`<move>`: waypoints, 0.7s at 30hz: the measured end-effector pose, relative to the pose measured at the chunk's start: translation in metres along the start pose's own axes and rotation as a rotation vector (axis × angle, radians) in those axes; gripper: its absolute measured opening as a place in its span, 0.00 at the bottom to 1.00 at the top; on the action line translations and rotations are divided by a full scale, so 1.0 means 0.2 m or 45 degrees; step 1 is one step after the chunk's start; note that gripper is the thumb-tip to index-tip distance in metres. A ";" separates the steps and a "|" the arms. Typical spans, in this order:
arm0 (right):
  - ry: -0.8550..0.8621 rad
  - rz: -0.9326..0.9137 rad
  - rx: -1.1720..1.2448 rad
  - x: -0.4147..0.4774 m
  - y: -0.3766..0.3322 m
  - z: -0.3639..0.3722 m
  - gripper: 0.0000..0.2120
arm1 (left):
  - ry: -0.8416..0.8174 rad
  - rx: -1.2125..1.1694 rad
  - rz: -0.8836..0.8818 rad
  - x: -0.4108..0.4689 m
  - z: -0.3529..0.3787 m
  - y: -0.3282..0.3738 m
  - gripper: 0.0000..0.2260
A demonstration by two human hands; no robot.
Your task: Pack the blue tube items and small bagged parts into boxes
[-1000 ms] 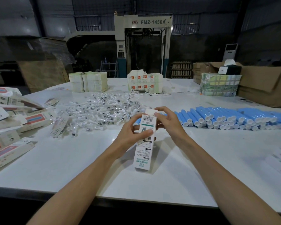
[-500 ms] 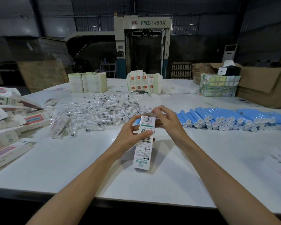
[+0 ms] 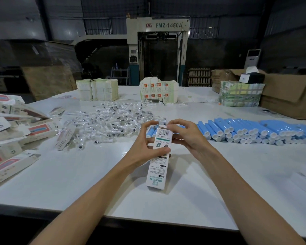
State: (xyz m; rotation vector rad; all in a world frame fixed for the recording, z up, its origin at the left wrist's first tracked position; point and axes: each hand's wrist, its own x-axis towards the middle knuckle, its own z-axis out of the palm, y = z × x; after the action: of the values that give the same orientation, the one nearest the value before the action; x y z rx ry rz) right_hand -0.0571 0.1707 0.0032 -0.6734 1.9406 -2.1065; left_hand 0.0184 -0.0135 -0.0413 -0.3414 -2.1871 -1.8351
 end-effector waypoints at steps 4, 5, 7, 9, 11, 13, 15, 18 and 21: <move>-0.048 0.035 -0.010 0.01 -0.01 -0.02 0.02 | 0.001 0.009 0.011 0.01 0.00 -0.01 0.39; -0.051 0.041 -0.011 0.01 -0.01 -0.02 0.02 | 0.006 0.014 0.018 0.01 0.00 -0.01 0.39; -0.057 0.042 -0.019 0.01 -0.01 -0.03 0.02 | 0.002 0.029 0.040 0.01 0.00 -0.01 0.38; -0.074 0.026 -0.041 0.01 -0.02 -0.04 0.05 | -0.012 0.018 0.062 0.01 0.00 -0.01 0.35; -0.086 -0.003 -0.050 0.01 -0.02 -0.04 0.10 | -0.020 0.009 0.079 0.01 0.00 -0.01 0.33; -0.105 -0.027 -0.033 0.00 -0.02 -0.04 0.11 | -0.009 -0.002 0.083 0.01 -0.01 -0.01 0.32; -0.159 -0.056 0.000 -0.01 -0.01 -0.03 0.12 | 0.031 0.001 0.074 0.01 -0.01 -0.01 0.33; -0.184 -0.163 -0.040 -0.02 0.03 -0.01 0.11 | 0.078 -0.015 0.074 0.02 -0.03 -0.02 0.32; -0.092 -0.257 -0.158 -0.02 0.07 0.03 0.13 | 0.090 -0.042 0.077 0.02 -0.03 -0.04 0.31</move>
State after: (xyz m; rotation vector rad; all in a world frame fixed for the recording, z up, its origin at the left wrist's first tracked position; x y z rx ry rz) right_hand -0.0534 0.1643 -0.0116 -0.9941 2.0540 -2.0516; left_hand 0.0129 -0.0209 -0.0458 -0.3404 -2.0794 -1.8244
